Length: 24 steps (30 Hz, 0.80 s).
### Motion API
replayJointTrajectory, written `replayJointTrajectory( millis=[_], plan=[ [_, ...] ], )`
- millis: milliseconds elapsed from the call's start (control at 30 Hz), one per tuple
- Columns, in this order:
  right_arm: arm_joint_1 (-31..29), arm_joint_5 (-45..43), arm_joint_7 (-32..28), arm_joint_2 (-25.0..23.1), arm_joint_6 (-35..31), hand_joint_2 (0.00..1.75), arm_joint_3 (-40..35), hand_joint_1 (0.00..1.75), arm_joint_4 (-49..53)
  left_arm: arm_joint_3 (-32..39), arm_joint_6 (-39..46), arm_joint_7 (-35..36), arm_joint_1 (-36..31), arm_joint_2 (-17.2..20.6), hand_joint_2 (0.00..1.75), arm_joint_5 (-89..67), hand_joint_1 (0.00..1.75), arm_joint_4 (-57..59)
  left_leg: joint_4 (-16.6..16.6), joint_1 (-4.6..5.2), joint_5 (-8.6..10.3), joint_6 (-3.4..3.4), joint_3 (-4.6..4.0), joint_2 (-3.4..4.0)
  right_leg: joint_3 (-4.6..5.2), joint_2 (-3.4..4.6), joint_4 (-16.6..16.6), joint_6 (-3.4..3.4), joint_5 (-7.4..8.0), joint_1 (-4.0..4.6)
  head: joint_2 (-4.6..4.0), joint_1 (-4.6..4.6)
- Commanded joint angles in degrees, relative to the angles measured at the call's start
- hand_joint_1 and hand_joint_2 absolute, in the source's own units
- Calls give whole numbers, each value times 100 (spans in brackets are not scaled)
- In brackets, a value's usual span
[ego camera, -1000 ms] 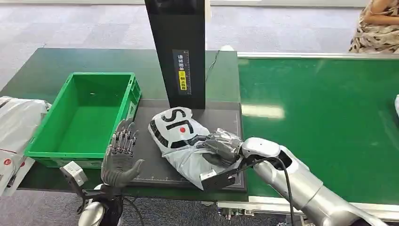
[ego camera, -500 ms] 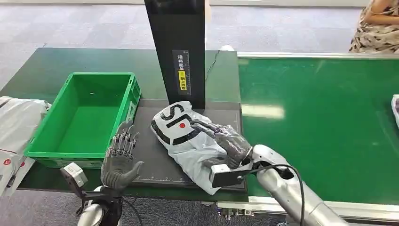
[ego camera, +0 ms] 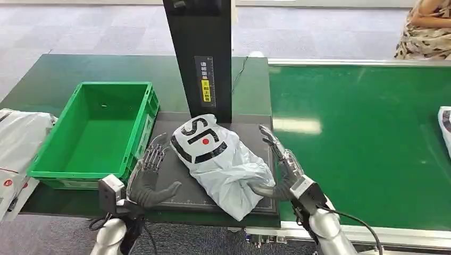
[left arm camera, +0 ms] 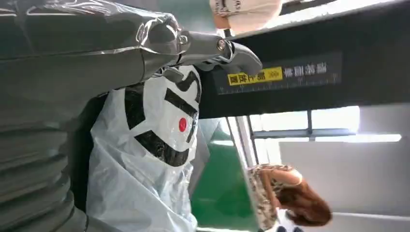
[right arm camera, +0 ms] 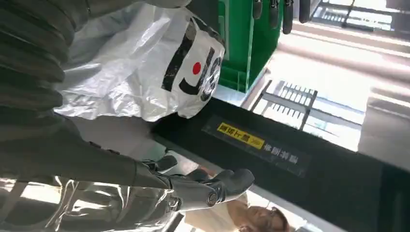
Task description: Moved the parcel from conveyor to table for the left to box.
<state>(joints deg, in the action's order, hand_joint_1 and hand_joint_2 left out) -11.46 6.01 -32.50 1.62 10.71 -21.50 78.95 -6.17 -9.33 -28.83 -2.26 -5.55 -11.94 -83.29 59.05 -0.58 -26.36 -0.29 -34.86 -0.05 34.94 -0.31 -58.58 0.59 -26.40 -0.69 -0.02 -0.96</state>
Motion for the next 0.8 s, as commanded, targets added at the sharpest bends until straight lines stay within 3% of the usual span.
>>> replayJointTrajectory(
  millis=[33, 267, 533, 633, 667, 700, 733, 767, 800],
  plan=[
    [582, -22, 160, -360, 369, 175, 1015, 0, 479, -841, 457, 31, -1484, 344, 175, -1457, 0, 1613, -6, 2, 7, 0, 3, -32, -12, -31, 3, 0, -4, -1, 0, 0],
    [782, 294, 261, -396, 577, 175, 1001, 0, 579, -1466, 871, 1044, -2775, 410, 175, -2858, 0, 3007, -6, -2, 11, 0, 8, -36, -21, -35, 7, 2, 0, 3, 0, -2],
    [772, 188, 302, -482, 543, 175, 1267, 0, 351, -2032, 28, 1403, -3096, 532, 175, -3417, 0, 3817, -19, -1, 6, 1, 31, -12, -36, -11, 20, 5, 4, 3, 0, 0],
    [773, 209, 342, -470, 564, 175, 1264, 0, 314, -2108, -55, 1391, -3079, 559, 175, -3483, 21, 3924, -16, -2, 4, -1, 29, -1, -30, 1, 17, 5, 5, 3, 0, -2],
    [783, 219, 361, -472, 563, 175, 1262, 0, 313, -2150, -57, 1386, -3054, 575, 175, -3545, 47, 3933, -14, -1, 4, 0, 26, -1, -28, 2, 15, 4, 5, 2, 0, -2],
    [796, 233, 381, -472, 557, 175, 1262, 0, 306, -2138, -56, 1407, -3004, 575, 175, -3561, 115, 3934, -8, -1, 3, -1, 17, 6, -17, 7, 8, 4, 5, 2, 0, 0],
    [799, 249, 399, -480, 542, 175, 1266, 0, 294, -2152, -83, 1443, -2980, 579, 175, -3606, 152, 3945, -19, -3, 4, -1, 31, 7, -31, 9, 21, 5, 8, 4, 0, 0],
    [795, 258, 407, -479, 535, 175, 1264, 0, 281, -2177, -106, 1458, -2970, 588, 175, -3638, 175, 3967, -16, 0, 3, 0, 29, 7, -27, 8, 15, 4, 6, 1, 2, -2],
    [781, 265, 412, -476, 529, 175, 1261, 0, 264, -2181, -123, 1473, -2971, 582, 175, -3661, 175, 3994, -10, 0, 3, -1, 20, 6, -19, 7, 9, 4, 5, 1, 0, -2]
  ],
)
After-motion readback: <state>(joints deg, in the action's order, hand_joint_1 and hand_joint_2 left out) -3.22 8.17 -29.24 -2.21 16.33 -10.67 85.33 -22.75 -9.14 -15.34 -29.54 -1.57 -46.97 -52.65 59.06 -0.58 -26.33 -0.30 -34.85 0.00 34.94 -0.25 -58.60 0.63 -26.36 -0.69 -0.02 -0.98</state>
